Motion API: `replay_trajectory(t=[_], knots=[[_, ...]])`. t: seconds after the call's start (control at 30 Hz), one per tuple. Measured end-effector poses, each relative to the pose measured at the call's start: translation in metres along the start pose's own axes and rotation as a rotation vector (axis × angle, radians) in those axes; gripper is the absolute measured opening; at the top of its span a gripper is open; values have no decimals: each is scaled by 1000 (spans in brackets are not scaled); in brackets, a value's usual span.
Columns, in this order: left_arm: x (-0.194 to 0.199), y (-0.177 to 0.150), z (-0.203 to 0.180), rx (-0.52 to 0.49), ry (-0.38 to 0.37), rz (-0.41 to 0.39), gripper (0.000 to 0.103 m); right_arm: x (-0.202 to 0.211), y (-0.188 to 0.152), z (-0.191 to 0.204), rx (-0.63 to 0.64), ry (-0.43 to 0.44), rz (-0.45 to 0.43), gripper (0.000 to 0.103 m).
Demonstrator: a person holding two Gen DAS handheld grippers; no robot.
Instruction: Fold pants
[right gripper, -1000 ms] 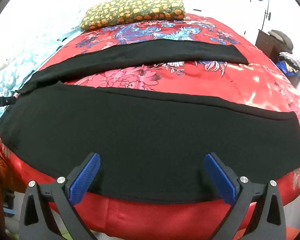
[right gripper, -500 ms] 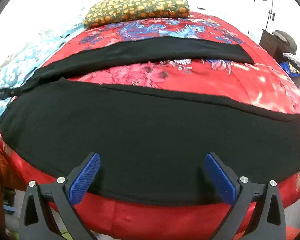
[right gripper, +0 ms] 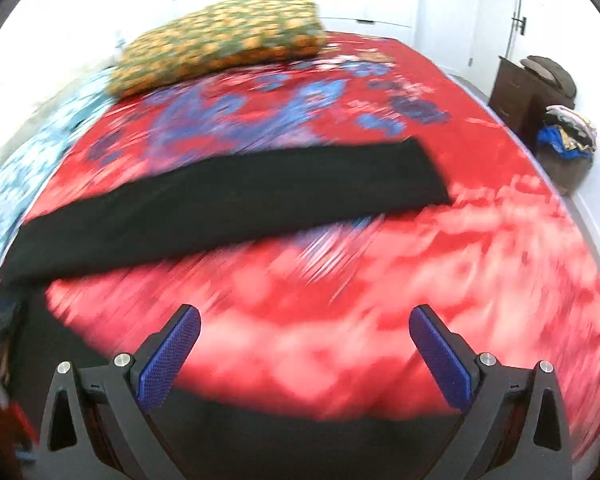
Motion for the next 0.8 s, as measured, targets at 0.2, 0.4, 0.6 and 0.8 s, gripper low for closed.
replay_trajectory(t=[0.2, 0.4, 0.6, 0.8], knots=[[-2, -5, -2, -5, 1, -46, 103, -110, 89, -120, -83, -125, 151, 99], [1, -7, 3, 3, -12, -56, 103, -177, 126, -146, -151, -124, 180, 93], [1, -7, 3, 4, -14, -58, 103, -209, 128, -145, -153, -95, 207, 53], [1, -7, 3, 2, -12, -59, 103, -141, 121, -140, -140, 19, 37, 8]])
Point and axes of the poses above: each gripper's, at about its wrist camera, not at the fingertips, and x roughly against the way its jaws point, z to its left, y to its top, the point moved 2 cm from there along -x, roughly the way its jaws point, and after that the axes turned 12 degrees about x, right-handed, at the moved point
